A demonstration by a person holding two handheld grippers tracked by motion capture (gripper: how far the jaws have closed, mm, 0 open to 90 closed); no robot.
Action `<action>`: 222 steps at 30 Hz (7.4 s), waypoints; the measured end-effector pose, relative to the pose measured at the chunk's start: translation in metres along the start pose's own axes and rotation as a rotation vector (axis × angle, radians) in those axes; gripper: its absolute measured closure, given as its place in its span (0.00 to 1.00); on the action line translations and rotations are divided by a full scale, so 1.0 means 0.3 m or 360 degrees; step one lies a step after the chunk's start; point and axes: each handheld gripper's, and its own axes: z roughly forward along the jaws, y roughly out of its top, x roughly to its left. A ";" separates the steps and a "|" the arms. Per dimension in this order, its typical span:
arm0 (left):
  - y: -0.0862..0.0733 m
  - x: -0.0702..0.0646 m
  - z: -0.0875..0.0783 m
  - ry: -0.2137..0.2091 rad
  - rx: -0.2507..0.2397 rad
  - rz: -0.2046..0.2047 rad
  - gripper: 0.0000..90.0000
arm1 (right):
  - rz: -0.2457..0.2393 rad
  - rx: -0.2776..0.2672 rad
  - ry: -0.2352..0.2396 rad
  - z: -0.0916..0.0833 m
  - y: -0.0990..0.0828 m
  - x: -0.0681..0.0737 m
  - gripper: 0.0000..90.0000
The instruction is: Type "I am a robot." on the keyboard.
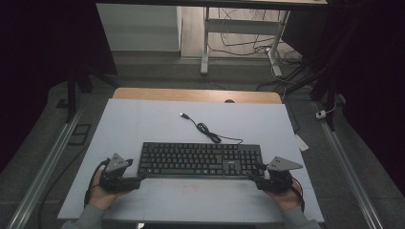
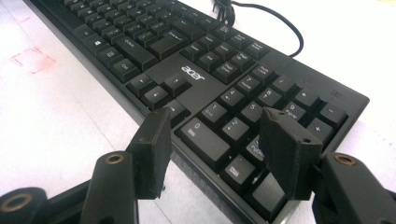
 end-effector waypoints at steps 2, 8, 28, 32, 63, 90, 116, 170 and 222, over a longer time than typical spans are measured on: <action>0.004 0.000 -0.001 -0.0002 0.0002 0.0004 0.27 | -0.0007 0.0006 -0.0006 0.000 0.003 0.002 0.49; 0.022 -0.008 -0.002 0.0003 0.0019 0.0009 0.27 | -0.0011 -0.0019 0.0001 0.001 0.024 0.009 0.49; 0.117 -0.014 0.024 -0.0052 0.0051 -0.0006 0.27 | -0.0029 -0.0019 0.0080 0.054 0.099 0.046 0.47; 0.111 -0.011 0.026 -0.0061 0.0050 -0.0026 0.27 | -0.0039 -0.0012 0.0100 0.069 0.116 0.058 0.48; 0.106 -0.019 0.029 -0.0054 0.0035 0.0002 0.37 | -0.0111 0.0023 0.0281 0.257 0.277 0.183 0.99; 0.094 0.000 0.052 -0.0046 0.0046 0.0024 0.98 | -0.0099 0.0022 0.0313 0.370 0.331 0.209 0.99; 0.065 0.027 0.131 0.0021 0.0183 0.0034 0.98 | -0.0107 0.0083 0.0336 0.449 0.341 0.218 0.98; 0.059 0.022 0.141 0.0007 0.0209 0.0042 0.98 | -0.0132 0.0193 0.0292 0.580 0.355 0.252 0.99; 0.094 0.042 0.069 -0.0127 0.0016 -0.0077 0.23 | -0.0056 0.0029 0.0250 0.324 0.269 0.156 0.61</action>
